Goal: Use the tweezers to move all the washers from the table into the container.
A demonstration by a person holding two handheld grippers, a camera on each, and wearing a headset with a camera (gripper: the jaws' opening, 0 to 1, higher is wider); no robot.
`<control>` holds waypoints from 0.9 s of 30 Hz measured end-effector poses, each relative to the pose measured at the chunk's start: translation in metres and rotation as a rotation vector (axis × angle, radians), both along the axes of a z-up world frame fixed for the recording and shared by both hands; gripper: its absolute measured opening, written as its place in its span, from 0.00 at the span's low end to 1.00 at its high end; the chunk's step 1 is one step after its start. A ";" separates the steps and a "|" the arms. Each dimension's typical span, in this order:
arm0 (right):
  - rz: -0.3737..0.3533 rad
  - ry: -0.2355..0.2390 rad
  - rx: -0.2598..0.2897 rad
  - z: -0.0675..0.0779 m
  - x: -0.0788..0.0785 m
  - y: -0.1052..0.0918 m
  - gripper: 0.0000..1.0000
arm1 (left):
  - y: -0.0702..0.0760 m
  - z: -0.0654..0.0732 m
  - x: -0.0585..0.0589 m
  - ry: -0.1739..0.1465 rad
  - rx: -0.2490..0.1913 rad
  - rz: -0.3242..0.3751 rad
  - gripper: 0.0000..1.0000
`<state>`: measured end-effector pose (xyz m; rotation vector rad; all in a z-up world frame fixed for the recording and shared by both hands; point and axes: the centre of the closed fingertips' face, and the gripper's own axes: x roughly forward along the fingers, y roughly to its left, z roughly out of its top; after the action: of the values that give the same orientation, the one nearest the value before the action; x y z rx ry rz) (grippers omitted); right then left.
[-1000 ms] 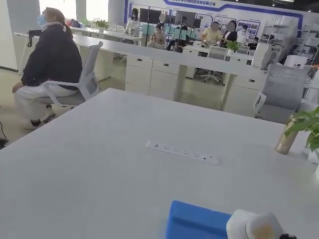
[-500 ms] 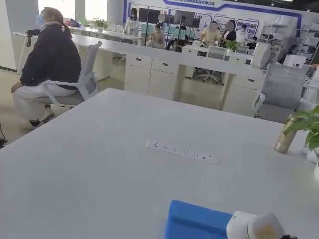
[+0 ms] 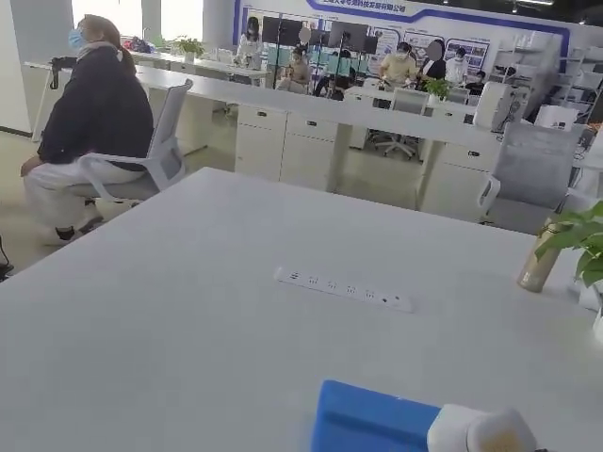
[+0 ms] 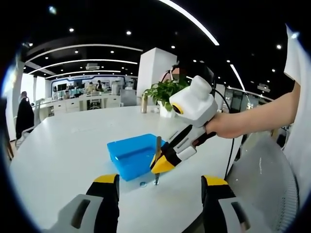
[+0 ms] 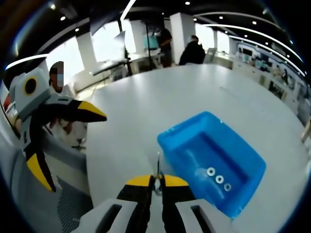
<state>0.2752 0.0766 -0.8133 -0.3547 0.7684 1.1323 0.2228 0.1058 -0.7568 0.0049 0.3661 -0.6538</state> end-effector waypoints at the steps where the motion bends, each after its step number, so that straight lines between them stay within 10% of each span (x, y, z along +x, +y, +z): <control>1: -0.002 0.001 0.002 0.000 0.000 0.000 0.03 | -0.001 0.002 0.000 0.001 -0.018 0.001 0.73; 15: 0.010 -0.016 -0.007 -0.004 0.002 -0.002 0.03 | 0.003 0.007 0.006 0.006 -0.100 0.057 0.97; 27: 0.019 -0.029 -0.017 -0.008 0.006 -0.001 0.04 | 0.002 0.009 0.006 0.014 -0.117 0.063 0.99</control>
<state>0.2816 0.0760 -0.8214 -0.3922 0.7508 1.1371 0.2285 0.1076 -0.7478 -0.1229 0.3399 -0.6119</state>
